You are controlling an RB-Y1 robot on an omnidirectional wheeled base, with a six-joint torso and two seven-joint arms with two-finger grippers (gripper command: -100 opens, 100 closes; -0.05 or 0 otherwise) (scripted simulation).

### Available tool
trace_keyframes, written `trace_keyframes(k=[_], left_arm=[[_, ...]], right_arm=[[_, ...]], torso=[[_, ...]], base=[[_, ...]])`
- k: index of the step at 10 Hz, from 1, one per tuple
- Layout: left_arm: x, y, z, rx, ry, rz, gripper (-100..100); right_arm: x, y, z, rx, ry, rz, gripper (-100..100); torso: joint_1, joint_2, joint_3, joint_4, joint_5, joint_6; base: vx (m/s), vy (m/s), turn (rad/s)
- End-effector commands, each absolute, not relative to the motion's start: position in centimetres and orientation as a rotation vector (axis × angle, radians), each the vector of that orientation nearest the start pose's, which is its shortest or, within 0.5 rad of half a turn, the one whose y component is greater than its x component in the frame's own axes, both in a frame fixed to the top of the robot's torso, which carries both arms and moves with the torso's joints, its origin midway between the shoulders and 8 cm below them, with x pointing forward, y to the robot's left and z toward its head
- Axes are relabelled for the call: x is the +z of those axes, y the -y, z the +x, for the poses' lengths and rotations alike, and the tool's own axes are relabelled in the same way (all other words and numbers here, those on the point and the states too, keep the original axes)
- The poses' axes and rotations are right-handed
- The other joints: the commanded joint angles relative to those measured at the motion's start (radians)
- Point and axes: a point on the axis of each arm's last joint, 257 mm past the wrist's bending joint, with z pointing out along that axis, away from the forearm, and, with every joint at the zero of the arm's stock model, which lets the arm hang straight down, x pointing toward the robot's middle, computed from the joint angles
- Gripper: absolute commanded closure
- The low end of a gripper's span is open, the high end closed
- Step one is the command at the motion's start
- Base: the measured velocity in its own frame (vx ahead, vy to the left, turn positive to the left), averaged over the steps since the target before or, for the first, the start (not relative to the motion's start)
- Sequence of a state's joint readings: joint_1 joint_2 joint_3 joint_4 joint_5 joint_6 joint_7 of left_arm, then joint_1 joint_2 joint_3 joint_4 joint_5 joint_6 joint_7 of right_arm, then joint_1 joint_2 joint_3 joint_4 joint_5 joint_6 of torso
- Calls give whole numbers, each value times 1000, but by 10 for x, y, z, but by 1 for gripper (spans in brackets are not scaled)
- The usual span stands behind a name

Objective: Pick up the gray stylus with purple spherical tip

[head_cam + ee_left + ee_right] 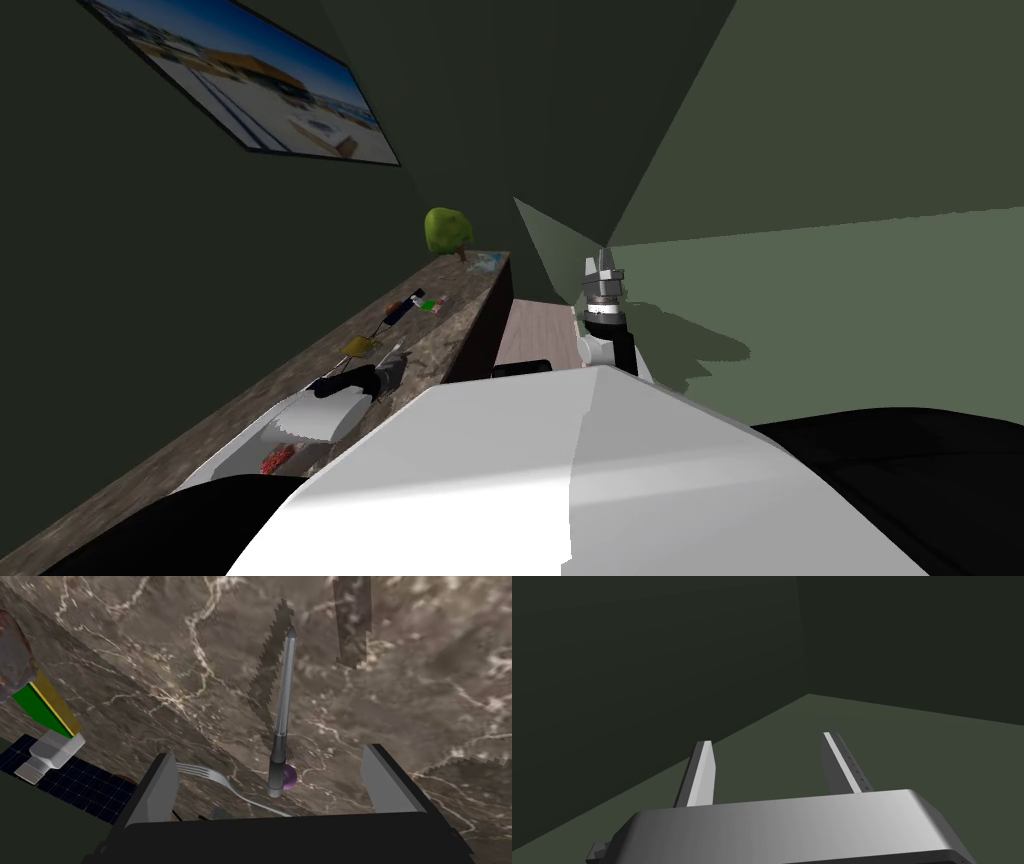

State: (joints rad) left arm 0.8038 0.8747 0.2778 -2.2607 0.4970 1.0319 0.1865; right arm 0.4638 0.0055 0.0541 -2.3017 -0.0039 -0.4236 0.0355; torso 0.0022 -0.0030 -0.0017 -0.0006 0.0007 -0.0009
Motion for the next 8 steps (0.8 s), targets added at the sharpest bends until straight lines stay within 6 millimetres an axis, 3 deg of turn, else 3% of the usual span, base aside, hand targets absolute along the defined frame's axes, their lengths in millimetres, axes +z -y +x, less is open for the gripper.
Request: trace_keyframes(k=[1,3,4,5,6,8], left_arm=[[-316,-499,206,-64,-1899,-1789,-100],[-319,-503,193,1,-1931,-1803,-100],[-318,-501,197,-24,-1920,-1797,-100],[-318,-501,196,-18,-1922,-1799,0],[-324,-505,196,-17,-1915,-1804,-100],[-333,-510,195,-16,-1907,-1811,-100]], right_arm=[[31,259,357,1335,-632,674,0],[31,259,357,1335,-632,674,0],[31,259,357,1335,-632,674,0],[31,259,357,1335,-632,674,0],[31,259,357,1335,-632,674,0],[31,259,357,1335,-632,674,0]], torso=[[0,0,0,0,0,0],[-1,0,0,0,0,0],[-1,0,0,0,0,0],[-2,1,0,0,0,-1],[-2,1,1,0,0,-1],[-3,1,1,0,0,0]], base=[[19,30,-151],[14,26,-147],[7,14,-30],[0,0,0],[1,2,-42],[1,3,-51]])
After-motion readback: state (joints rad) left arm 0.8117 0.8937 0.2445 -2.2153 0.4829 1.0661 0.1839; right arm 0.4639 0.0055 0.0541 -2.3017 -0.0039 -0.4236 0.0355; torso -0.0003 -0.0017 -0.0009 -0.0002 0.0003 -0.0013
